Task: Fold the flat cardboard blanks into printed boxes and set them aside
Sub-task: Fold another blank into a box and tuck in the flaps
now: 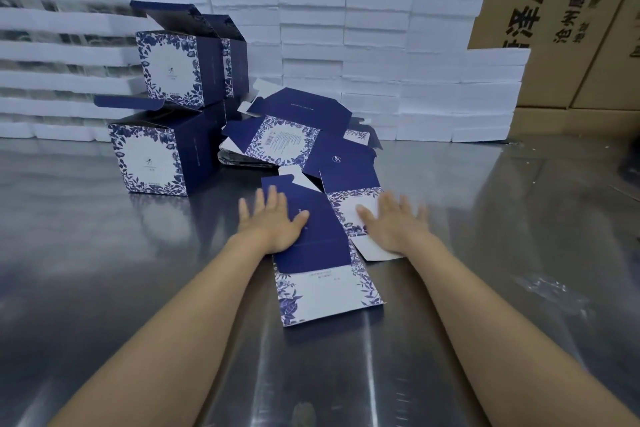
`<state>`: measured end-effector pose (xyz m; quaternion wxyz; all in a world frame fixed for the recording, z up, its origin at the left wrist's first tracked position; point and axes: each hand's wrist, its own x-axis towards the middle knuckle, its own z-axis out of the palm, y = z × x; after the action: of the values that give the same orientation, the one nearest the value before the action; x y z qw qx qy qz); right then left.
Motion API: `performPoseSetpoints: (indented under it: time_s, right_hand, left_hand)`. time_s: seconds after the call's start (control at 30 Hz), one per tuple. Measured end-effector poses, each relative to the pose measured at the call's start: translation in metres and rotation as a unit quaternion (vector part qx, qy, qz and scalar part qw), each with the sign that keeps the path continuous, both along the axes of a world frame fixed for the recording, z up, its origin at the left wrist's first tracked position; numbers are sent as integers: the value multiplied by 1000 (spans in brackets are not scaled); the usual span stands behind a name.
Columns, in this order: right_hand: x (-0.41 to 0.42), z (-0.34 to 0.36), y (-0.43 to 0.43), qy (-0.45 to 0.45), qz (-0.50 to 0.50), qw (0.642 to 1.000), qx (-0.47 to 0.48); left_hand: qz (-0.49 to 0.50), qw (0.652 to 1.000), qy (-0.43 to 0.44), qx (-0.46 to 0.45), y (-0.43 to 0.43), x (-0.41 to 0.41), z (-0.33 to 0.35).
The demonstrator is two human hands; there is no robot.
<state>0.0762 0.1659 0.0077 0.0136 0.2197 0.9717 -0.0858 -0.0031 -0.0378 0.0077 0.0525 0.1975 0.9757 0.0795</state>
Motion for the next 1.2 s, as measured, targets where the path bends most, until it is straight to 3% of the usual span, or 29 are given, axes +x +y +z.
performPoseSetpoints:
  time_s: [0.13,0.2,0.27,0.37,0.43,0.53,0.63,0.77,0.9,1.0,1.07,1.13,1.17,1.2]
  right_hand:
    - [14,2,16,93,-56,993,-38]
    - [17,8,16,226,-59,958,-165]
    - [21,21,13,333,-81,862,-374]
    - [25,33,9,331,-64,691,-640]
    - [22,32,4,335,-21,641,-691]
    - [16,26,-6,334,-4,582,-742]
    - [13,24,-9,325,42,574,-751]
    - [14,23,-15,312,109,607,-723]
    - [11,21,-23,303,91,657,-684]
    - [11,19,-21,278,95,650,-701]
    - [12,20,-19,274,86,632,-720]
    - [13,22,-19,264,81,627,-728]
    - [14,24,-19,253,85,628,-731]
    - [14,24,-19,248,93,633,-727]
  left_hand:
    - [111,992,37,41,-7,7,1]
    - [128,977,87,146,-5,9,4]
    - [135,939,147,280,-6,7,11]
    - [131,873,114,455,-5,4,18]
    - [130,819,26,558,0,3,18]
    - [132,787,-47,600,3,3,14]
    - [82,747,-118,649,3,5,13]
    - [-18,762,-183,621,2,12,18]
    - [4,741,-231,630,-2,14,18]
    - [5,744,-202,637,-10,16,14]
    - [-24,698,-242,673,-10,15,22]
    - [-61,607,-389,691,-16,15,33]
    - [-70,589,-423,685,-23,15,37]
    - [-77,599,-429,672,-28,14,39]
